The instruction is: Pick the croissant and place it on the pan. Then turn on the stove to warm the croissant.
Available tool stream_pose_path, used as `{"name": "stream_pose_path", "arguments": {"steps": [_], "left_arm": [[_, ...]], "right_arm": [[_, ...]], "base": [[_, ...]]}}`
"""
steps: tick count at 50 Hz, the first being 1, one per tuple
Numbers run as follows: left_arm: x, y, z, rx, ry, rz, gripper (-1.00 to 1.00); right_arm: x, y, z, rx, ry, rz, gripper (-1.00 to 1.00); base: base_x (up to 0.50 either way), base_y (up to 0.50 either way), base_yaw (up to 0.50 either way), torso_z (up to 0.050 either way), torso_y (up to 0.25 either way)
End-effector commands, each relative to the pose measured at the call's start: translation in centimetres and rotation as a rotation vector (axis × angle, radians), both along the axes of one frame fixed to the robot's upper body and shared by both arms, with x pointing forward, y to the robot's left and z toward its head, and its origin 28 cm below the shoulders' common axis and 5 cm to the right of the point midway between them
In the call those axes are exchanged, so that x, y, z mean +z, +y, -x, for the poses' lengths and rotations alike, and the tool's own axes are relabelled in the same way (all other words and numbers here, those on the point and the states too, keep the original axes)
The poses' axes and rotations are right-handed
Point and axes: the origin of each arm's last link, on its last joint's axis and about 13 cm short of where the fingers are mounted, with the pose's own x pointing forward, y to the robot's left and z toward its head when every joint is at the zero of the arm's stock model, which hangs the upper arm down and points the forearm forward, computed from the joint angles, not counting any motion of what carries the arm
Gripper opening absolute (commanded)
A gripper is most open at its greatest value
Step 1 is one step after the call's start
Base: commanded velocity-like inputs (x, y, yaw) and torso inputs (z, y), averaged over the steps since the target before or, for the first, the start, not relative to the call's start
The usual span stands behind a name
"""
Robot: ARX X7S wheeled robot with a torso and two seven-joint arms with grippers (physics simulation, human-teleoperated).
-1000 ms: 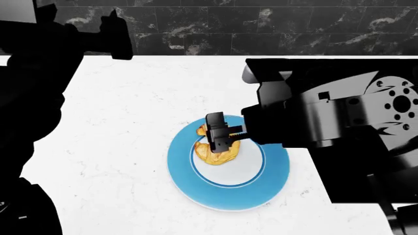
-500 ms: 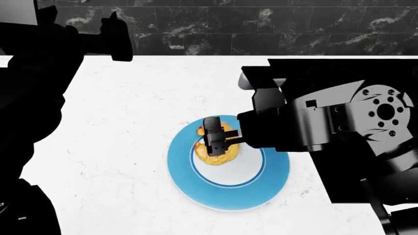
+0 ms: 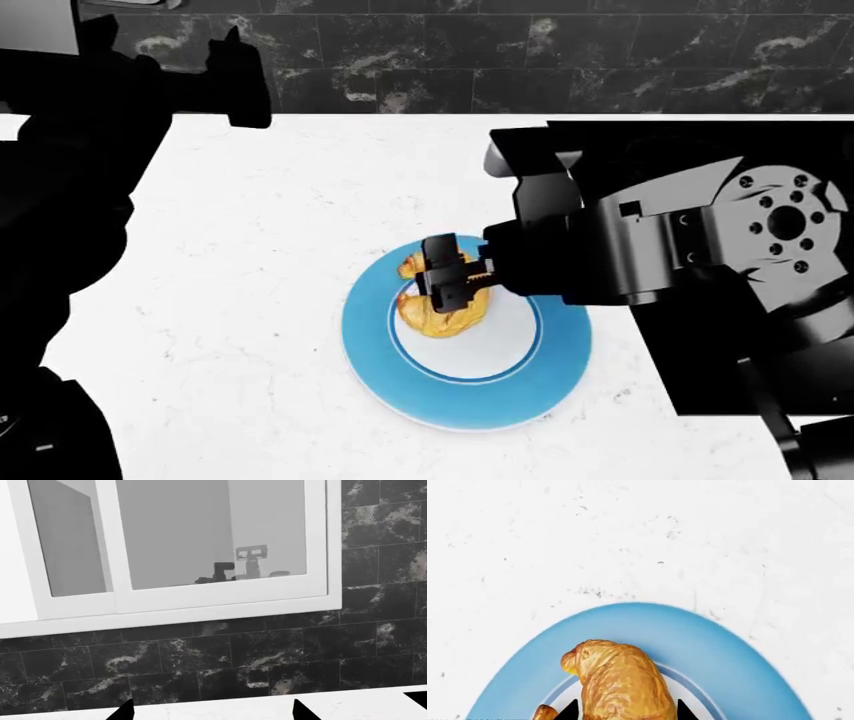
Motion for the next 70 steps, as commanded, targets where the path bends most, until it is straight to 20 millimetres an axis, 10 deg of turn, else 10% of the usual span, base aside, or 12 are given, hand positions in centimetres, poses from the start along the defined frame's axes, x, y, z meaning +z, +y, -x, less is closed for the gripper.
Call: {"name": "stream_pose_path", "arguments": {"steps": [1, 44, 70], "left_arm": [[0.1, 0.0, 0.0, 0.001, 0.000, -0.002, 1.00], [0.5, 0.2, 0.3, 0.011, -0.012, -0.003, 1.00], [0.4, 0.2, 0.5, 0.012, -0.015, -0.007, 1.00]], "right_arm": [[-0.2, 0.0, 0.2, 0.023, -0.021, 0.064, -1.00], [9.9, -4.8, 2.9, -0.130, -0.661, 0.106, -1.00], [9.9, -6.1, 4.1, -0.187, -0.651, 0.104, -1.00]], "base": [[0.00, 0.00, 0.00, 0.000, 0.000], [0.00, 0.00, 0.00, 0.000, 0.000], [-0.07, -0.44, 0.00, 0.000, 0.000]]}}
